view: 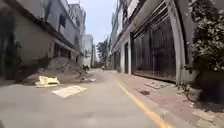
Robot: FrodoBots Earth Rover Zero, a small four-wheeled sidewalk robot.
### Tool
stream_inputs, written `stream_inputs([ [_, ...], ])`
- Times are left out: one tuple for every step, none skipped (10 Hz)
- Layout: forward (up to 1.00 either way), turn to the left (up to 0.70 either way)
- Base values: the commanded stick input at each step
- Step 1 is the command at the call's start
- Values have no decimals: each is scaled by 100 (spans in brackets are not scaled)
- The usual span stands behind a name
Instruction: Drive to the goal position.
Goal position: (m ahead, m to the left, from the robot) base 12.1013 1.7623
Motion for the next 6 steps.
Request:
stream_inputs([
  [100,0],
  [100,-9],
  [100,-27],
  [100,-40],
  [100,-40],
  [100,-40],
])
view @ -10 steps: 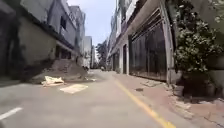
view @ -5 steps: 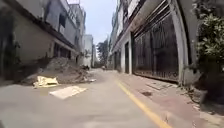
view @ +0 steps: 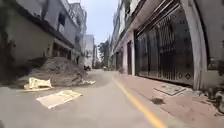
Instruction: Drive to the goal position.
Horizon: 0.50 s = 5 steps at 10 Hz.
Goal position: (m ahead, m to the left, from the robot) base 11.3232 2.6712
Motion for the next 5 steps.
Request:
stream_inputs([
  [100,-40],
  [100,-32],
  [100,-11],
  [100,0],
  [100,0],
])
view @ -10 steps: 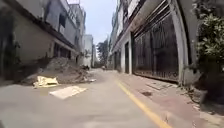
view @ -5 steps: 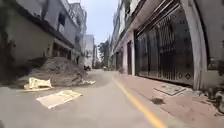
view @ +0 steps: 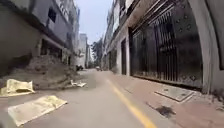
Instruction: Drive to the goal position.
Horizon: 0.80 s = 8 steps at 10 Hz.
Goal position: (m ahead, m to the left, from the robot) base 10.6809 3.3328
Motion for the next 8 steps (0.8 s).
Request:
stream_inputs([
  [100,0],
  [100,0],
  [100,0],
  [100,0],
  [100,0],
  [100,0],
  [100,0],
  [100,-25],
])
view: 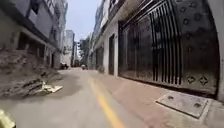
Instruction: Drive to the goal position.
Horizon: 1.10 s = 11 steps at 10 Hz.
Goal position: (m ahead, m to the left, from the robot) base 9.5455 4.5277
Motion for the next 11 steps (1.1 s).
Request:
stream_inputs([
  [100,-40],
  [100,-29],
  [100,0],
  [100,0],
  [100,0],
  [100,0],
  [100,0],
  [100,0],
  [100,0],
  [100,0],
  [100,0],
])
